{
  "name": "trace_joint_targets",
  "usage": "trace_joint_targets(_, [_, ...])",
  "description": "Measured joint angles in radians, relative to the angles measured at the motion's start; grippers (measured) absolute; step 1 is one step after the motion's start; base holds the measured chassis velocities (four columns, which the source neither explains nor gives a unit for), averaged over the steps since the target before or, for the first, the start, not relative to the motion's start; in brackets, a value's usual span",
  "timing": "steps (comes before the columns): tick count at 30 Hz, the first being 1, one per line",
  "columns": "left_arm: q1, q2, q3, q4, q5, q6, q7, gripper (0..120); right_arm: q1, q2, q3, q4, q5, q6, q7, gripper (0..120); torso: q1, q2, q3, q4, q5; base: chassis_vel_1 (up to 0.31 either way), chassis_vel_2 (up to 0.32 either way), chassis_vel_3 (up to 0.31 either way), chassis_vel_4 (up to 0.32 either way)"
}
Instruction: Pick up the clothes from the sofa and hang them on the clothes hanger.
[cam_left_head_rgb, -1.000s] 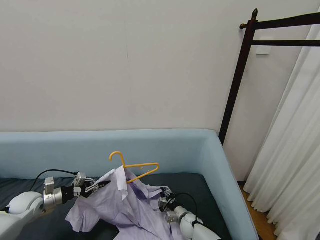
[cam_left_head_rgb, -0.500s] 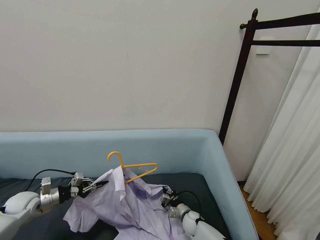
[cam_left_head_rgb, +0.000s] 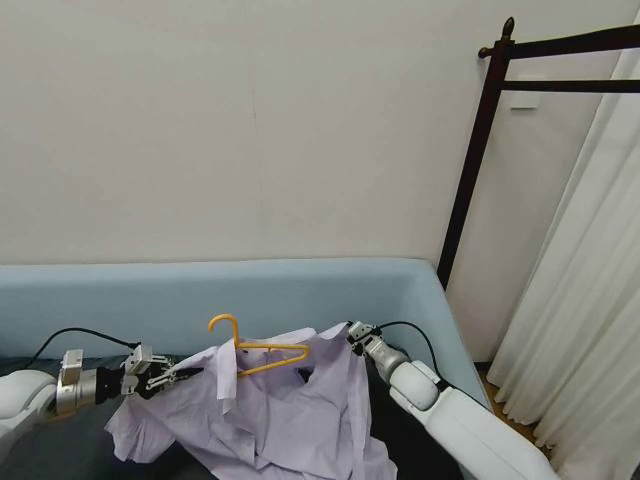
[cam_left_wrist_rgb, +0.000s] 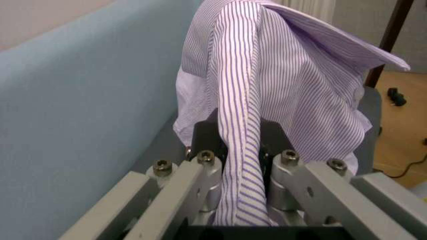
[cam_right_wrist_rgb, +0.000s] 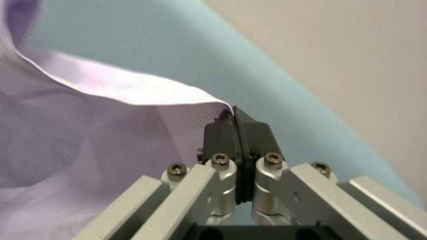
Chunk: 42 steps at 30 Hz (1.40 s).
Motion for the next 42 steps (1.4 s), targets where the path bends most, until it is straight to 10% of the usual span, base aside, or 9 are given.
trace_joint_targets(16, [-0.175,-0.043,0.154,0.034,0.116,0.028,-0.164,8,-0.014,-0.237,0.052,0.412,0.115,-0.083,0.035,0,0.0,0.0,0.0,-0.0002,0.0002,0.0,0.0,0.0,0.0])
trace_joint_targets(26, [-0.477,-0.111,0.416,-0.014,-0.053,0.068,-0.236,8,-0.055,-0.347,0.111,0.667,0.238,-0.152,0.056,0,0.0,0.0,0.0,-0.0006,0.0005,0.0,0.0,0.0,0.0])
trace_joint_targets(42, [-0.688,-0.118,0.495,-0.082,-0.169,0.076,-0.326,8,-0.232,-0.398,0.231,0.833,0.242,-0.161,0.082,0,0.0,0.0,0.0,-0.0005,0.0001,0.0,0.0,0.0,0.0])
